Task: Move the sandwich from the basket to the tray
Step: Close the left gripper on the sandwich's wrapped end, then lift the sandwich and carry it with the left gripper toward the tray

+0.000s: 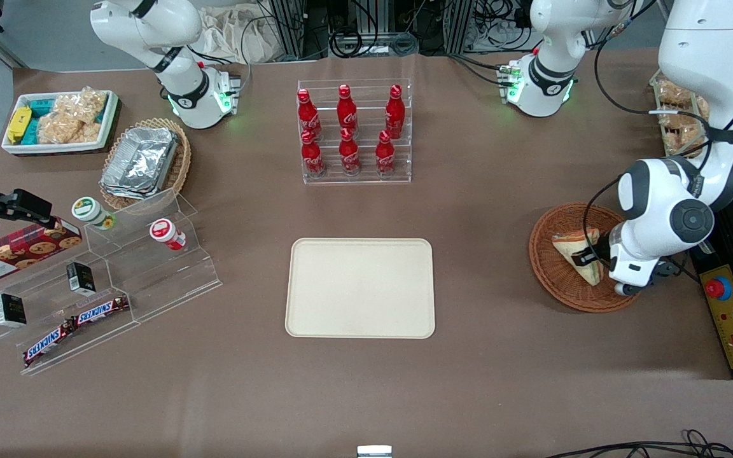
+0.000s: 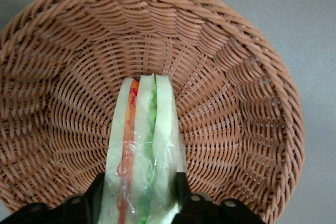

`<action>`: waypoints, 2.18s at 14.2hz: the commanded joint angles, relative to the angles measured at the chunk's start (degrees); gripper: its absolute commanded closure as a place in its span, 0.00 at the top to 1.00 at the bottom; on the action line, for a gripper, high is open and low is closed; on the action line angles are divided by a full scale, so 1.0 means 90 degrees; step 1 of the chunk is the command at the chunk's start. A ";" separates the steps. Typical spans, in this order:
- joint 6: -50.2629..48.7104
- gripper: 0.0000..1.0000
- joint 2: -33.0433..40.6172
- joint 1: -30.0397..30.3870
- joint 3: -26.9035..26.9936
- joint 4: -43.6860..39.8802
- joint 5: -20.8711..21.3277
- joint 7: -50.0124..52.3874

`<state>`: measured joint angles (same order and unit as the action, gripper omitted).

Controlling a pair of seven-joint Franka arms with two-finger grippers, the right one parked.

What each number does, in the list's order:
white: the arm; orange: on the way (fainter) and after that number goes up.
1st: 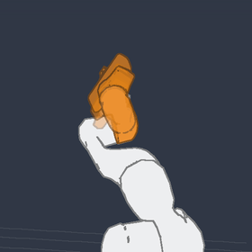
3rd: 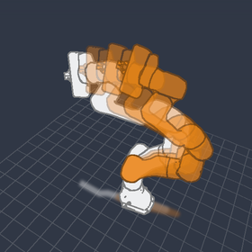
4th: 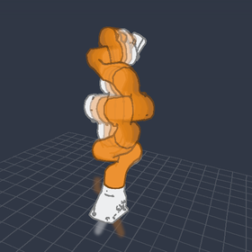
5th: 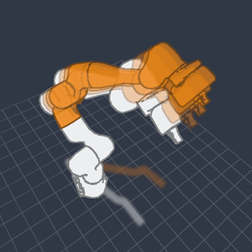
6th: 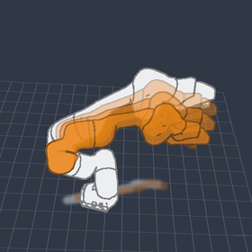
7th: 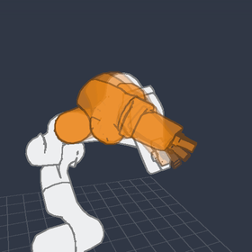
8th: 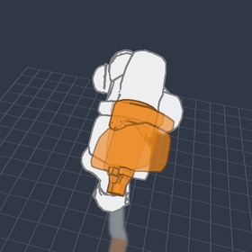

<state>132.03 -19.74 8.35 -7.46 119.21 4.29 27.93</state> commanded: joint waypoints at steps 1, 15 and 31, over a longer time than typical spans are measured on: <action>-0.0488 0.00 0.0103 0.0058 -0.0089 -0.0295 -0.0047 0.0080; -0.4758 0.00 0.0347 -0.0888 -0.0207 -0.4368 0.0217 -0.0037; -0.2492 0.00 -0.1625 -0.3340 -0.0197 -0.4349 0.0256 0.0637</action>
<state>110.15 -33.34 -20.54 -9.94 81.92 5.76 32.79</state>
